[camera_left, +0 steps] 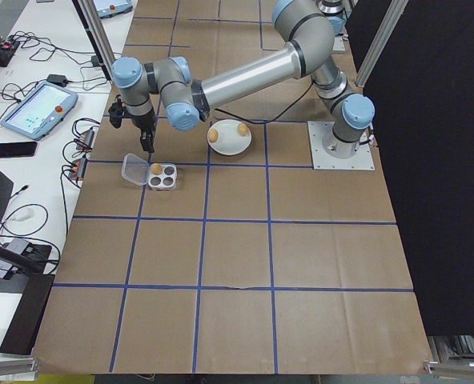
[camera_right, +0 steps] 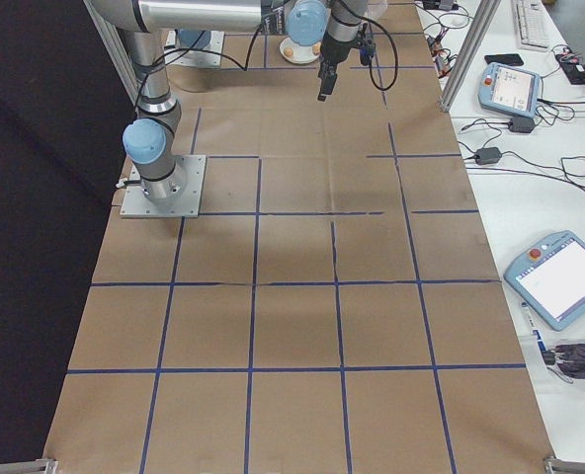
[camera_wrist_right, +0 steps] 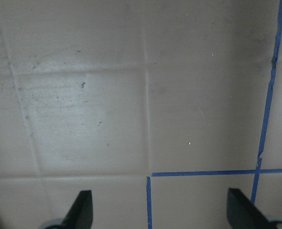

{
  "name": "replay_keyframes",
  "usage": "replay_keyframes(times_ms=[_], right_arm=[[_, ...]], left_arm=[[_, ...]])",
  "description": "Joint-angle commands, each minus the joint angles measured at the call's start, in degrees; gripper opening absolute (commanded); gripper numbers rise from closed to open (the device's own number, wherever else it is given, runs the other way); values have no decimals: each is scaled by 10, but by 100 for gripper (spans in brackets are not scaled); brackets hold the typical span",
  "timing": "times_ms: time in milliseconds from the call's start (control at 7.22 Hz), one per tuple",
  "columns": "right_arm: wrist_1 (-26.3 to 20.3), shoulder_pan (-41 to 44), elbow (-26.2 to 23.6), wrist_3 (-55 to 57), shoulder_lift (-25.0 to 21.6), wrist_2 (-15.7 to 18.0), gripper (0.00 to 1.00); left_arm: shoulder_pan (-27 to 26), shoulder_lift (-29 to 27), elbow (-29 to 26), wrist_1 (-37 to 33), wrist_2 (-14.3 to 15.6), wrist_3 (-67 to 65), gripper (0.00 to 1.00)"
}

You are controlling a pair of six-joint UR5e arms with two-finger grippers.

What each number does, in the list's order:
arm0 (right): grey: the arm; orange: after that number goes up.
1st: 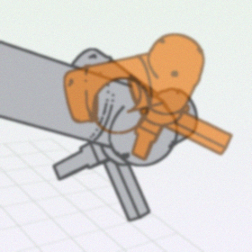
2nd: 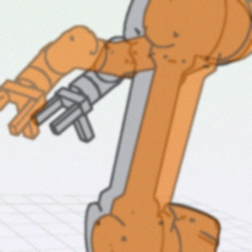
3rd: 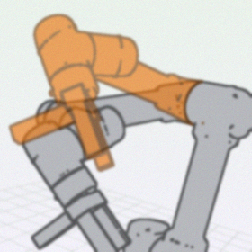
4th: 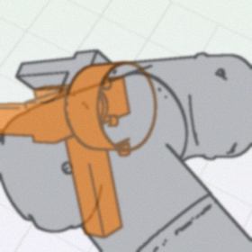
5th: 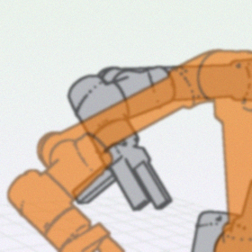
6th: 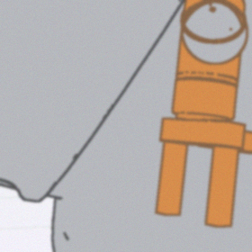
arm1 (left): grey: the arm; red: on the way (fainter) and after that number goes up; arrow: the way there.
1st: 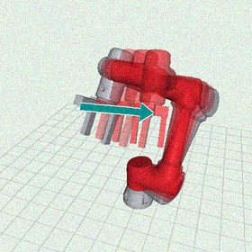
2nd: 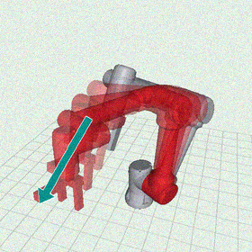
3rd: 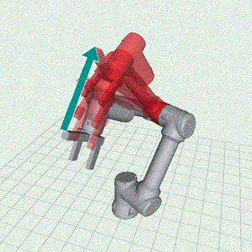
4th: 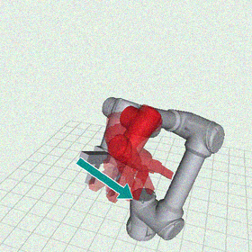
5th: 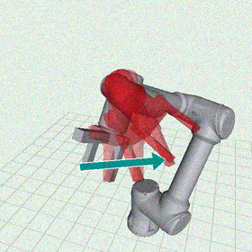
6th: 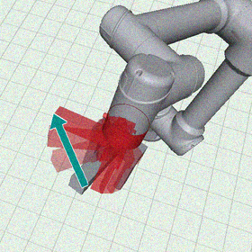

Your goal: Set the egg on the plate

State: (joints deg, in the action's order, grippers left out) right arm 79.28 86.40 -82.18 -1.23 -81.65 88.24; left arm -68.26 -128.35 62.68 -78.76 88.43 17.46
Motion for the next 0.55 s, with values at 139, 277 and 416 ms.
replay_keyframes(times_ms=[139, 277, 416], right_arm=[[0, 0, 0, 0, 0, 0, 100], [0, 0, 0, 0, 0, 0, 100], [0, 0, 0, 0, 0, 0, 100]], left_arm=[[13, -40, 8, 5, 0, 47, 99], [14, -41, 24, 22, -1, 50, 99], [13, -44, 29, 40, 1, 48, 99]])
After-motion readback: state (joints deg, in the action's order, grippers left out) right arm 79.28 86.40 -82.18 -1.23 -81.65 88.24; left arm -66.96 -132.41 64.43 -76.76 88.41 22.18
